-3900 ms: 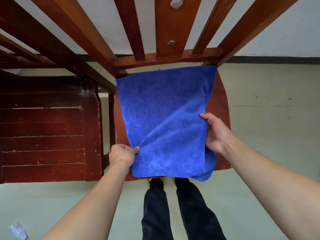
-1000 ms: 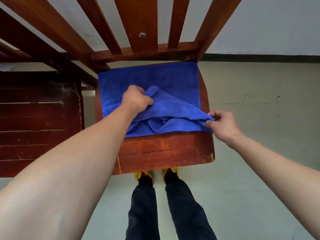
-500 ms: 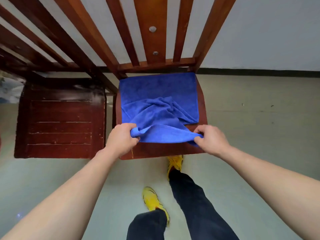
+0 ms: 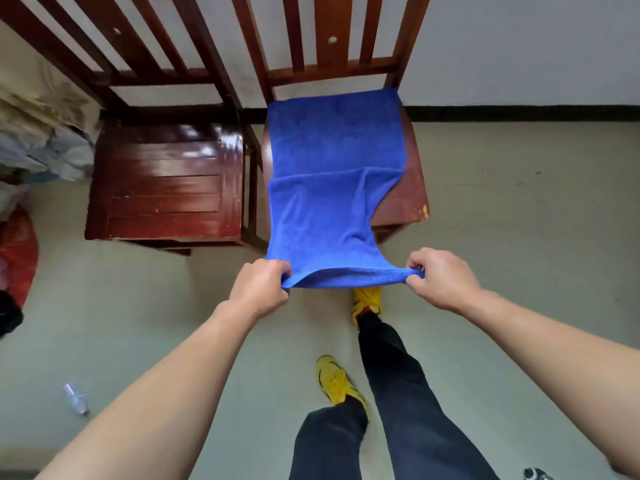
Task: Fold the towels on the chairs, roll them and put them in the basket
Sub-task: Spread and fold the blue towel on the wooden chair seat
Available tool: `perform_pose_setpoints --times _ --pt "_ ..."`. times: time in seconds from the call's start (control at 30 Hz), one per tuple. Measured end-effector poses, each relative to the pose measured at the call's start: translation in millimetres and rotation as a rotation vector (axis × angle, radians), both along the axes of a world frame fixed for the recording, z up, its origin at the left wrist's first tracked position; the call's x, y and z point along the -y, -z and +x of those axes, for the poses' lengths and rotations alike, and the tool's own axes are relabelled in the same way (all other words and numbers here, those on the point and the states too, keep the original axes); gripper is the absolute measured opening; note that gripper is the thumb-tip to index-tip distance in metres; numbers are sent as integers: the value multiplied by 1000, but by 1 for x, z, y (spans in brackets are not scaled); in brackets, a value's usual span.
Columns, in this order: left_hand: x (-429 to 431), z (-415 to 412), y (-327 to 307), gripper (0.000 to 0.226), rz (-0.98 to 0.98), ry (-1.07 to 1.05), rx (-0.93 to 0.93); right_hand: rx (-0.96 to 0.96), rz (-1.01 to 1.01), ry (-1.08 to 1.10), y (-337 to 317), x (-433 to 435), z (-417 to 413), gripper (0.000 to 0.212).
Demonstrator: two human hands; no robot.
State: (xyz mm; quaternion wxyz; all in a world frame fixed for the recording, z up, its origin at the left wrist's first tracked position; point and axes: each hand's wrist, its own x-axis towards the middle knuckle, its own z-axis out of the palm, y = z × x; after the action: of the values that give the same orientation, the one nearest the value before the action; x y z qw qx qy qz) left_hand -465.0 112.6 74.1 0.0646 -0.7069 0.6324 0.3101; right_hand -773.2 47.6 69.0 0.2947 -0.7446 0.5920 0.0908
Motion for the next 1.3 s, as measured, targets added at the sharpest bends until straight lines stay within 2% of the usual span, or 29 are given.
perform_pose_setpoints --times 0.2,0.37,0.47,0.63,0.73,0.83,1.07,1.3 --pt "-59 -14 -7 15 78 27 28 -2 -9 -34 -24 -59 -18 3" --pt "-94 -25 -5 17 153 42 51 1 69 -60 -25 -98 -30 8" --pt "-109 -30 -5 17 203 55 65 -63 95 -89 -22 -120 -35 11" --pt "-121 -29 -3 10 267 114 106 -141 21 -147 -19 -133 -43 10" --pt "-121 -25 -4 6 292 138 121 -129 47 -161 -19 -128 -45 8" --pt "-116 -19 -6 20 310 111 99 -111 44 -124 -19 -119 -42 9" --pt "-74 11 -22 32 159 -200 -94 -34 -20 96 -28 -67 -29 7" --pt "5 45 -34 10 14 -328 -168 92 -39 306 -35 16 -14 13"
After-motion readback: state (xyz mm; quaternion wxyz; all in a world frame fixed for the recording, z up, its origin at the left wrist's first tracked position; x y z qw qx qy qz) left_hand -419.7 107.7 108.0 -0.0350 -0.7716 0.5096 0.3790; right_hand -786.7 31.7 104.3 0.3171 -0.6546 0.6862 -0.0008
